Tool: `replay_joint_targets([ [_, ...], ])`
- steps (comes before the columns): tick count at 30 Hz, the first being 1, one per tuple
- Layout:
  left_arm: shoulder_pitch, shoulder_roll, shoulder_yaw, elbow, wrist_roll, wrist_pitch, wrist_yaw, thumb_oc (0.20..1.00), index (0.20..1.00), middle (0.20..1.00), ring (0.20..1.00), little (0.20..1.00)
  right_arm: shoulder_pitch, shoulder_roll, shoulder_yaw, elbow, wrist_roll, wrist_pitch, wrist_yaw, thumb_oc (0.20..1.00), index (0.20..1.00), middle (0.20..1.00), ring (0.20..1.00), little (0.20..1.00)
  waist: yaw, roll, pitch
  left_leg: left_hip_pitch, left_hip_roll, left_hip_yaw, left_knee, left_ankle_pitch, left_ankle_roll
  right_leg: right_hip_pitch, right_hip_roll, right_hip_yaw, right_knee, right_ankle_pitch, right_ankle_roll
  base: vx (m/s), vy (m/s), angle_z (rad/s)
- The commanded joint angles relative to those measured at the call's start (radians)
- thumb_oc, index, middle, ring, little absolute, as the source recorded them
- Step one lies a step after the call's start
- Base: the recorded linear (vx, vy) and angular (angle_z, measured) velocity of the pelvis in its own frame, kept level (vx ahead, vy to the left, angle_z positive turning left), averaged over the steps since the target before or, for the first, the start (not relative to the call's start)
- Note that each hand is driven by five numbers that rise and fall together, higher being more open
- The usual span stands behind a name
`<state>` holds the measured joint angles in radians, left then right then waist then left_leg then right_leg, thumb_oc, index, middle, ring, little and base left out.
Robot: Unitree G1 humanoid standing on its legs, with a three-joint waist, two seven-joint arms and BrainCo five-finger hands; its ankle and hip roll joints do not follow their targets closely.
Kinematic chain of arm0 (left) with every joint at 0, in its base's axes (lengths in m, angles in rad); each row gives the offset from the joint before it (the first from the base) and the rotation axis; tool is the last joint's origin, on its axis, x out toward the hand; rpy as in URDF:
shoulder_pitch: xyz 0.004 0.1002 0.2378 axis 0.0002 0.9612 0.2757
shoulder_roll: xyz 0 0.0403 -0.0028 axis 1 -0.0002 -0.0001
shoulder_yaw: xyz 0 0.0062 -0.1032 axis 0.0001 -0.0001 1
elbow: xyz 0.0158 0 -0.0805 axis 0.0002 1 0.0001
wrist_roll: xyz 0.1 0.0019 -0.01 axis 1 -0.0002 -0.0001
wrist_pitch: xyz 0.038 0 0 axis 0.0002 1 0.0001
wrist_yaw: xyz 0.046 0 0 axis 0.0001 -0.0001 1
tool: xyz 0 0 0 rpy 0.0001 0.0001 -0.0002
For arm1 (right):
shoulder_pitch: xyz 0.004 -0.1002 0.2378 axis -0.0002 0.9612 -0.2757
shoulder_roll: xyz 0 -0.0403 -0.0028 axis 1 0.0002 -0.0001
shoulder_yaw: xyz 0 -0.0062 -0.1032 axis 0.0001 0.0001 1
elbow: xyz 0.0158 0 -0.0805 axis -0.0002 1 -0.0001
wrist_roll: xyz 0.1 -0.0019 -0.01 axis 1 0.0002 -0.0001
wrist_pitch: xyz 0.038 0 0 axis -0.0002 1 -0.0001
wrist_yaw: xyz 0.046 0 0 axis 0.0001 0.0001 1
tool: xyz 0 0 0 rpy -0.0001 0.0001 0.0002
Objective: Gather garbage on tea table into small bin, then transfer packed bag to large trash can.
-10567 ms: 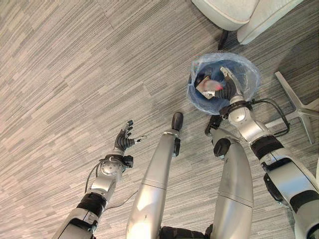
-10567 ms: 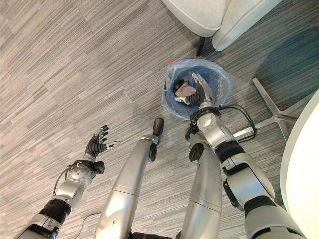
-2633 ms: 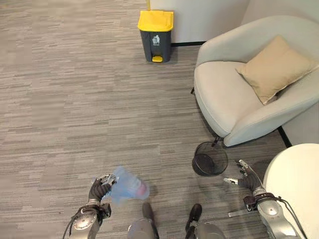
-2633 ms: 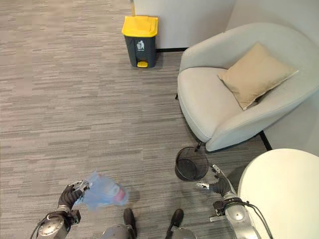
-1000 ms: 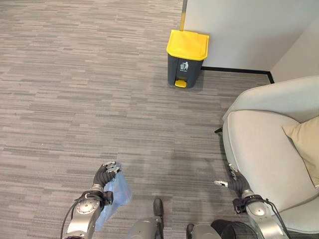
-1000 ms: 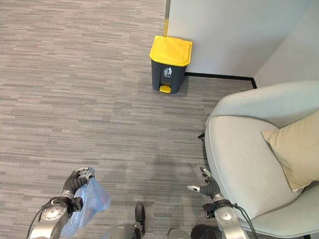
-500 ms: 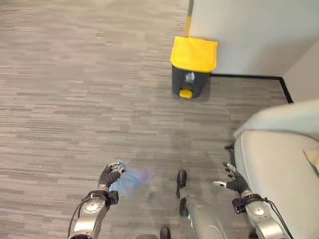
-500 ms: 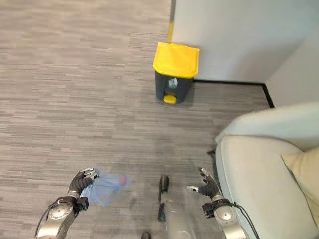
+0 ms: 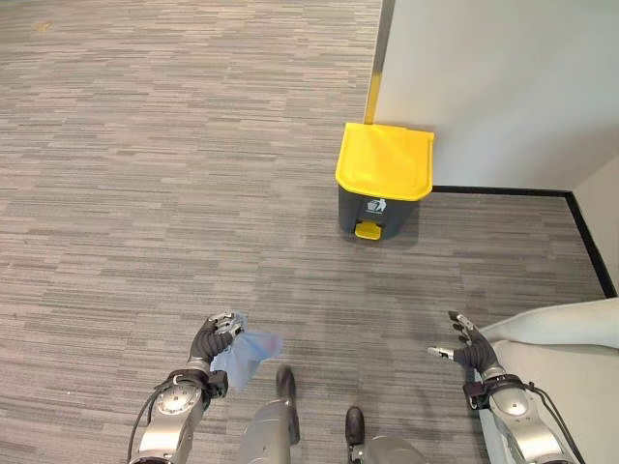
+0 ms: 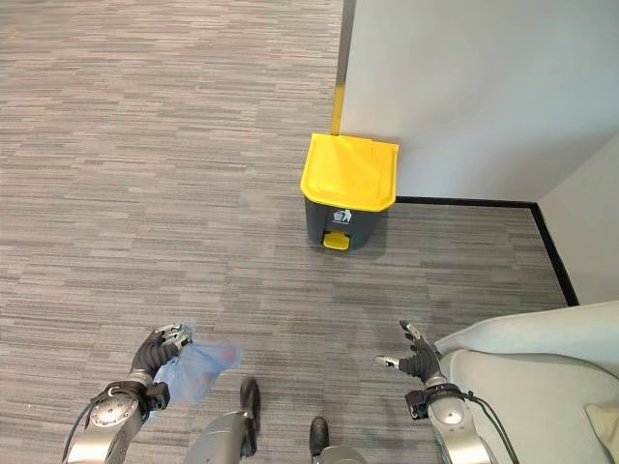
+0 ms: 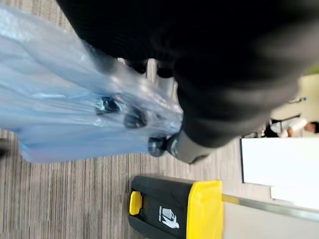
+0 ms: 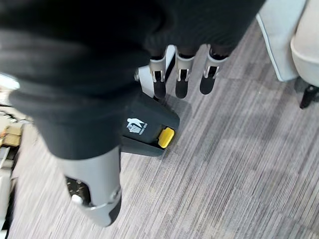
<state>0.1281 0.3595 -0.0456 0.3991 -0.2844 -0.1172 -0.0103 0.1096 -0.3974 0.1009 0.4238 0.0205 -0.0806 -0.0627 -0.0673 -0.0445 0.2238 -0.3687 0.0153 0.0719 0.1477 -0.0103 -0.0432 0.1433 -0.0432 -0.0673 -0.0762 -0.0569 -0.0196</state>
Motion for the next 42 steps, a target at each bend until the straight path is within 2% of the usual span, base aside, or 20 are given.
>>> replay_joint_targets([
  [1, 0.017, 0.035, 0.003, -0.066, 0.020, -0.043, -0.009, 0.200, 0.200, 0.200, 0.200, 0.200, 0.005, -0.017, -0.025, -0.039, 0.002, -0.029, -0.006, 1.000, 1.000, 1.000, 1.000, 1.000, 0.023, -0.019, -0.019, 0.148, -0.024, 0.027, 0.059, -0.043, -0.003, -0.107, -0.015, -0.007, 0.122, -0.071, 0.084, 0.28, 0.208, -0.58],
  [4, 0.029, 0.037, 0.016, -0.075, 0.021, -0.041, -0.008, 0.200, 0.200, 0.200, 0.200, 0.200, -0.010, -0.005, -0.016, -0.039, -0.011, -0.025, 0.002, 1.000, 1.000, 1.000, 1.000, 1.000, 0.036, -0.027, -0.031, 0.168, -0.038, 0.041, 0.066, -0.075, 0.027, -0.100, -0.041, 0.023, 0.156, -0.076, 0.102, 0.27, 0.216, -0.65],
  [6, 0.012, 0.055, 0.029, -0.071, 0.021, -0.043, 0.006, 0.200, 0.200, 0.200, 0.200, 0.200, -0.041, 0.003, 0.007, -0.030, -0.023, -0.022, 0.009, 1.000, 1.000, 1.000, 1.000, 1.000, 0.052, -0.030, -0.034, 0.201, -0.046, 0.059, 0.059, -0.113, 0.061, -0.146, -0.054, 0.048, 0.270, -0.078, 0.126, 0.28, 0.216, -0.76],
  [10, 0.004, 0.061, 0.035, -0.069, 0.011, -0.046, 0.023, 0.200, 0.200, 0.200, 0.200, 0.200, -0.062, 0.009, 0.014, -0.029, -0.012, -0.019, 0.011, 1.000, 1.000, 1.000, 1.000, 1.000, 0.055, -0.028, -0.034, 0.255, -0.051, 0.088, 0.026, -0.139, 0.076, -0.213, -0.072, 0.012, 0.290, -0.033, 0.146, 0.16, 0.067, -0.24],
  [12, 0.004, 0.062, 0.035, -0.070, 0.008, -0.048, 0.025, 0.200, 0.200, 0.200, 0.200, 0.200, -0.067, 0.007, 0.016, -0.029, -0.010, -0.019, 0.011, 1.000, 1.000, 1.000, 1.000, 1.000, 0.056, -0.024, -0.031, 0.266, -0.049, 0.093, 0.018, -0.142, 0.077, -0.236, -0.075, -0.002, 0.288, -0.022, 0.146, 0.13, 0.004, -0.31],
  [14, 0.005, 0.064, 0.034, -0.066, -0.006, -0.049, 0.030, 0.200, 0.200, 0.200, 0.200, 0.200, -0.079, 0.002, 0.024, -0.029, -0.011, -0.016, 0.008, 1.000, 1.000, 1.000, 1.000, 1.000, 0.046, -0.012, -0.021, 0.310, -0.045, 0.102, -0.006, -0.159, 0.079, -0.310, -0.090, -0.062, 0.257, 0.016, 0.145, 0.25, -0.024, -0.20],
  [19, 0.010, 0.054, 0.038, -0.056, -0.007, -0.047, 0.027, 0.200, 0.200, 0.200, 0.200, 0.200, -0.070, 0.002, 0.026, -0.033, -0.013, -0.012, 0.012, 1.000, 1.000, 1.000, 1.000, 1.000, 0.018, -0.008, -0.003, 0.414, -0.049, 0.085, -0.038, -0.195, 0.064, -0.390, -0.105, -0.139, 0.158, 0.079, 0.157, 0.27, -0.100, -0.13],
  [20, 0.010, 0.053, 0.037, -0.056, -0.007, -0.047, 0.026, 0.200, 0.200, 0.200, 0.200, 0.200, -0.066, 0.001, 0.026, -0.035, -0.017, -0.009, 0.013, 1.000, 1.000, 1.000, 1.000, 1.000, 0.013, -0.005, 0.000, 0.428, -0.045, 0.077, -0.040, -0.201, 0.060, -0.399, -0.108, -0.147, 0.152, 0.083, 0.160, 0.29, -0.164, 0.09],
  [23, 0.010, 0.051, 0.029, -0.054, -0.003, -0.048, 0.018, 0.200, 0.200, 0.200, 0.200, 0.200, -0.038, 0.002, 0.012, -0.036, -0.013, -0.009, 0.015, 1.000, 1.000, 1.000, 1.000, 1.000, -0.006, -0.012, -0.006, 0.478, -0.036, 0.049, -0.046, -0.223, 0.035, -0.397, -0.115, -0.117, 0.159, 0.098, 0.160, 0.34, -0.234, 0.39],
  [24, 0.015, 0.044, 0.027, -0.055, -0.003, -0.047, 0.014, 0.200, 0.200, 0.200, 0.200, 0.200, -0.031, -0.006, 0.005, -0.022, -0.018, -0.014, 0.007, 1.000, 1.000, 1.000, 1.000, 1.000, -0.013, -0.005, -0.022, 0.486, -0.007, 0.047, -0.028, -0.205, 0.006, -0.380, -0.112, -0.134, 0.165, 0.103, 0.146, 0.52, -0.465, 1.13],
  [25, 0.020, 0.029, 0.025, -0.050, -0.008, -0.041, 0.010, 0.200, 0.200, 0.200, 0.200, 0.200, -0.013, -0.027, -0.010, -0.018, -0.015, -0.016, 0.000, 1.000, 1.000, 1.000, 1.000, 1.000, -0.020, 0.013, -0.042, 0.476, 0.052, 0.041, 0.046, -0.148, -0.036, -0.340, -0.078, -0.161, 0.164, 0.071, 0.115, 0.41, -0.402, 1.08],
  [26, 0.019, 0.029, 0.025, -0.050, -0.008, -0.041, 0.010, 0.200, 0.200, 0.200, 0.200, 0.200, -0.013, -0.026, -0.010, -0.018, -0.015, -0.016, 0.000, 1.000, 1.000, 1.000, 1.000, 1.000, -0.022, 0.009, -0.045, 0.471, 0.048, 0.039, 0.044, -0.143, -0.035, -0.343, -0.082, -0.162, 0.161, 0.075, 0.115, 0.37, -0.400, 0.62],
  [27, 0.017, 0.023, 0.022, -0.045, -0.015, -0.040, 0.011, 0.200, 0.200, 0.200, 0.200, 0.200, -0.010, -0.036, -0.016, -0.014, -0.009, -0.017, -0.004, 1.000, 1.000, 1.000, 1.000, 1.000, -0.024, 0.017, -0.044, 0.451, 0.074, 0.036, 0.121, -0.092, -0.053, -0.312, -0.056, -0.166, 0.157, 0.048, 0.092, 0.11, -0.140, 0.15],
  [28, 0.016, 0.024, 0.022, -0.045, -0.015, -0.040, 0.011, 0.200, 0.200, 0.200, 0.200, 0.200, -0.010, -0.035, -0.016, -0.014, -0.009, -0.017, -0.004, 1.000, 1.000, 1.000, 1.000, 1.000, -0.026, 0.014, -0.047, 0.446, 0.069, 0.034, 0.119, -0.087, -0.052, -0.315, -0.060, -0.167, 0.155, 0.051, 0.092, 0.16, -0.183, 0.01],
  [30, 0.009, 0.022, 0.021, -0.039, -0.019, -0.039, 0.013, 0.200, 0.200, 0.200, 0.200, 0.200, -0.011, -0.041, -0.018, -0.009, -0.003, -0.016, -0.009, 1.000, 1.000, 1.000, 1.000, 1.000, -0.021, 0.012, -0.043, 0.411, 0.077, 0.029, 0.164, -0.061, -0.048, -0.286, -0.047, -0.164, 0.149, 0.020, 0.073, 0.13, -0.118, -0.16],
  [31, 0.005, 0.019, 0.015, -0.039, -0.020, -0.040, 0.017, 0.200, 0.200, 0.200, 0.200, 0.200, -0.012, -0.048, -0.020, -0.010, 0.004, -0.017, -0.015, 1.000, 1.000, 1.000, 1.000, 1.000, -0.009, 0.002, -0.031, 0.360, 0.055, 0.018, 0.157, -0.096, -0.030, -0.255, -0.045, -0.156, 0.141, 0.001, 0.069, 0.14, -0.108, 0.00],
  [32, 0.004, 0.020, 0.015, -0.039, -0.020, -0.040, 0.017, 0.200, 0.200, 0.200, 0.200, 0.200, -0.012, -0.047, -0.020, -0.010, 0.004, -0.017, -0.015, 1.000, 1.000, 1.000, 1.000, 1.000, -0.010, 0.000, -0.033, 0.357, 0.052, 0.017, 0.155, -0.091, -0.029, -0.257, -0.048, -0.157, 0.139, 0.003, 0.069, 0.12, -0.087, 0.04],
  [34, -0.004, 0.021, 0.009, -0.033, -0.017, -0.040, 0.017, 0.200, 0.200, 0.200, 0.200, 0.200, -0.012, -0.049, -0.026, -0.002, 0.010, -0.019, -0.021, 1.000, 1.000, 1.000, 1.000, 1.000, -0.003, -0.018, -0.024, 0.283, 0.028, 0.035, 0.111, -0.126, -0.018, -0.228, -0.059, -0.148, 0.124, -0.005, 0.075, 0.10, -0.026, -0.03],
  [38, 0.001, 0.023, 0.011, -0.036, -0.017, -0.041, 0.015, 0.200, 0.200, 0.200, 0.200, 0.200, -0.004, -0.037, -0.034, 0.015, 0.019, -0.017, -0.030, 1.000, 1.000, 1.000, 1.000, 1.000, 0.011, -0.020, -0.012, 0.226, 0.033, 0.081, 0.050, -0.063, -0.029, -0.188, -0.045, -0.130, 0.112, -0.016, 0.076, 0.10, 0.042, -0.07],
  [42, 0.022, 0.020, 0.015, -0.043, -0.006, -0.035, 0.011, 0.200, 0.200, 0.200, 0.200, 0.200, 0.009, -0.021, -0.042, 0.027, 0.013, -0.010, -0.027, 1.000, 1.000, 1.000, 1.000, 1.000, 0.011, -0.010, -0.028, 0.287, 0.013, 0.070, -0.033, -0.061, -0.015, -0.164, -0.039, -0.111, 0.114, -0.018, 0.084, 0.12, 0.111, -0.25],
])
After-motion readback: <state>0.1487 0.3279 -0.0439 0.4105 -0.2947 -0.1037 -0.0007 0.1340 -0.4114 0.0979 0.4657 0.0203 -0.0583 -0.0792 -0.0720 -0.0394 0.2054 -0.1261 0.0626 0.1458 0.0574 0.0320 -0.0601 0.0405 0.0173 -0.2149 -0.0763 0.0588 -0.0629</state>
